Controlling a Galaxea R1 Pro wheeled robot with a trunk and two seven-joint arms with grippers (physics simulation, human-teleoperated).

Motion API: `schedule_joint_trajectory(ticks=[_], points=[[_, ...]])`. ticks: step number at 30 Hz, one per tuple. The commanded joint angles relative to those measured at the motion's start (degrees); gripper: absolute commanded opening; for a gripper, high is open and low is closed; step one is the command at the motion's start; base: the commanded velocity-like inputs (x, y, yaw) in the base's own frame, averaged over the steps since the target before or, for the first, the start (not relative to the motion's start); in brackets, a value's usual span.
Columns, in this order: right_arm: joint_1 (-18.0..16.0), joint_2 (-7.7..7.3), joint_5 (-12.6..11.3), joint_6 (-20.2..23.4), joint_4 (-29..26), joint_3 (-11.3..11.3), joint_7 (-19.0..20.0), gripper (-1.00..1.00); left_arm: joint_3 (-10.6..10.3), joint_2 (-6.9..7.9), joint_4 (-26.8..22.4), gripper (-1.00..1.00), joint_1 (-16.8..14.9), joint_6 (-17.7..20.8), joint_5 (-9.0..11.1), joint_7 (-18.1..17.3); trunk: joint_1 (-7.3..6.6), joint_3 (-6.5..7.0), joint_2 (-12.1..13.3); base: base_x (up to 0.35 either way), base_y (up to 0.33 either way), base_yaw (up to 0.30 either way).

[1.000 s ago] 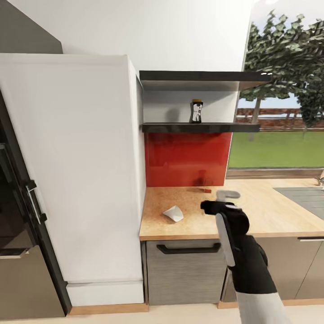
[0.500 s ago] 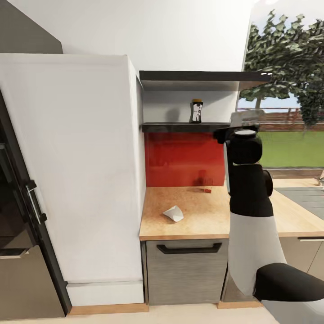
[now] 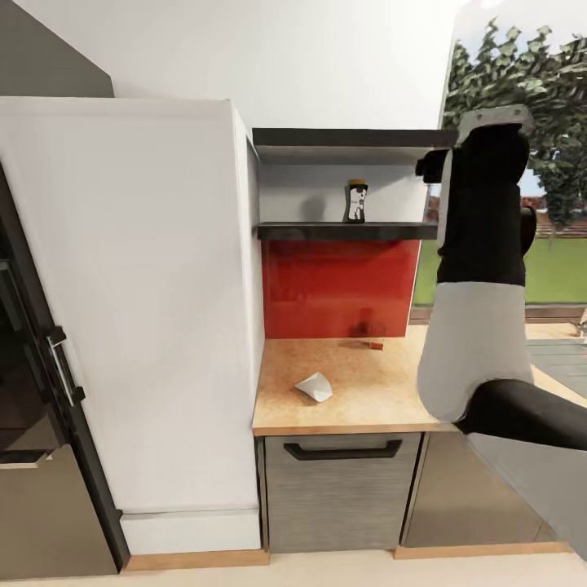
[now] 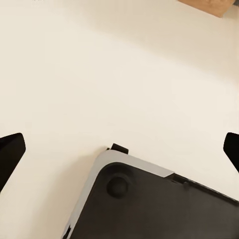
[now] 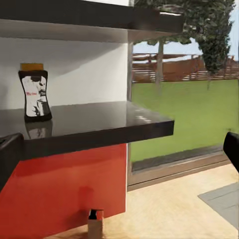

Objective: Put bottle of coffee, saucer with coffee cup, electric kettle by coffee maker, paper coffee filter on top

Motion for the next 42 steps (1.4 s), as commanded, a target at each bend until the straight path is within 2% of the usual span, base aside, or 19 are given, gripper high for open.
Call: schedule_joint_trajectory(ticks=[1,2,7,11,12,14,15,17,19,24,31,34,38,42], points=[[-3.4,0.04,-0.26,0.13,4.86,-2.26,-0.24,1.0,-0.49,0.05,-0.02,1.0,0.02,-0.17,0.46,0.08,0.02,-0.02,-0.04,0.0,0.0,0.0],[-6.65,0.04,-0.28,0.13,9.79,-4.37,-0.24,1.0,-0.51,0.07,0.0,1.0,0.02,-0.2,0.46,0.09,0.02,-0.02,-0.04,0.0,0.0,0.0],[-15.61,0.04,-0.24,0.13,24.27,-9.98,-0.58,1.0,-0.48,0.11,0.03,1.0,0.02,-0.23,0.46,0.09,0.02,-0.02,-0.04,0.0,0.0,0.0],[-19.68,0.04,-0.22,0.13,31.35,-13.49,-0.98,1.0,-0.5,0.12,0.04,1.0,0.02,-0.25,0.49,0.09,0.02,-0.02,-0.04,0.0,0.0,0.0],[-21.31,0.04,-0.22,0.13,34.0,-15.31,-1.43,1.0,-0.49,0.12,0.04,1.0,0.02,-0.25,0.51,0.09,0.02,-0.02,-0.04,0.0,0.0,0.0],[-22.96,0.04,-0.21,0.13,36.74,-17.42,-2.05,1.0,-0.48,0.14,0.07,1.0,0.02,-0.25,0.54,0.09,0.02,-0.02,-0.04,0.0,0.0,0.0],[-24.66,0.04,-0.24,0.13,39.6,-19.61,-2.83,1.0,-0.47,0.13,0.09,1.0,0.02,-0.25,0.58,0.09,0.02,-0.02,-0.04,0.0,0.0,0.0],[-27.36,0.04,-0.29,0.13,43.59,-22.39,-3.96,1.0,-0.46,0.13,0.11,1.0,0.02,-0.25,0.59,0.09,0.02,-0.02,-0.04,0.0,0.0,0.0],[-29.78,0.04,-0.5,0.13,46.29,-24.12,-4.9,1.0,-0.45,0.12,0.12,1.0,0.02,-0.26,0.61,0.09,0.02,-0.02,-0.04,0.0,0.0,0.0],[-32.89,0.04,-2.13,0.13,48.99,-25.55,-5.79,1.0,-0.45,0.14,0.13,1.0,0.02,-0.21,0.67,0.09,0.02,-0.02,-0.04,0.0,0.0,0.0],[-34.04,0.04,-3.73,0.13,50.39,-25.84,-5.41,1.0,-0.18,0.58,0.33,1.0,0.02,0.14,1.65,0.1,0.02,-0.02,-0.04,0.0,0.0,0.0],[-34.14,0.04,-4.04,0.13,50.58,-25.63,-4.34,1.0,-0.04,1.17,0.62,1.0,0.02,0.15,2.14,0.1,0.02,-0.02,-0.04,0.0,0.0,0.0],[-34.23,0.04,-4.04,0.13,49.82,-25.25,-0.83,1.0,0.05,2.37,1.79,1.0,0.02,0.08,2.98,0.09,0.02,-0.02,-0.04,0.0,0.0,0.0],[-34.16,0.04,-3.75,0.13,49.46,-25.08,1.93,1.0,0.0,3.15,3.18,1.0,0.02,0.14,5.12,0.09,0.02,-0.03,-0.04,0.0,0.0,0.0]])
